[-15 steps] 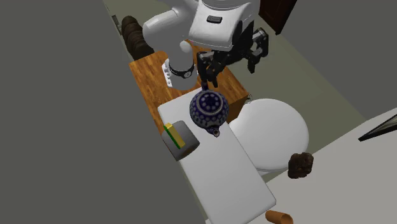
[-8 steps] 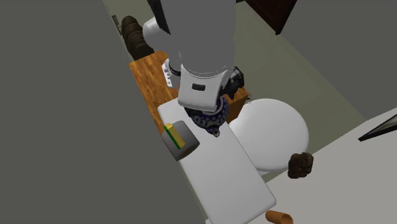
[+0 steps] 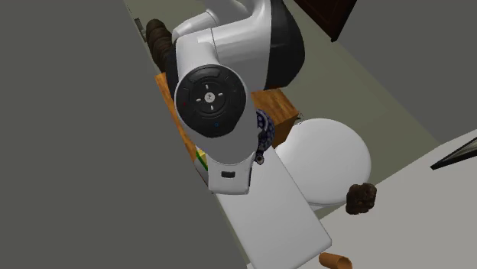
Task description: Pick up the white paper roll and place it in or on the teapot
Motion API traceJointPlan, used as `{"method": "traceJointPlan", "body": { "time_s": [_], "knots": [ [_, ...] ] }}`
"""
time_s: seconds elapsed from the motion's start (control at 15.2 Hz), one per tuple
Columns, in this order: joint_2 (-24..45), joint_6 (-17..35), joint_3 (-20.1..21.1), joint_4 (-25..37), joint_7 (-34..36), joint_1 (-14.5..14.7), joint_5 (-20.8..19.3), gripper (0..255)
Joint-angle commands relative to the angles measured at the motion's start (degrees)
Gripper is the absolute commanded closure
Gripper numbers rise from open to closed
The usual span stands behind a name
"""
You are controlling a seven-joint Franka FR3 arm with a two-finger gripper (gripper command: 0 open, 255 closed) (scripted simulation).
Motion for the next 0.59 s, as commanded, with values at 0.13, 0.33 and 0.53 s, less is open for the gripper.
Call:
{"method": "traceJointPlan", "body": {
  "time_s": [0.13,0.33,0.53],
  "knots": [
    [9.6,3.1,-3.7,2.8,-10.1,1.1,0.9,0],
    [10.2,5.5,-3.7,0.9,-10.3,1.1,1.1,0],
    [11.0,8.0,-3.8,-0.8,-10.6,1.2,1.5,0]
  ]
}}
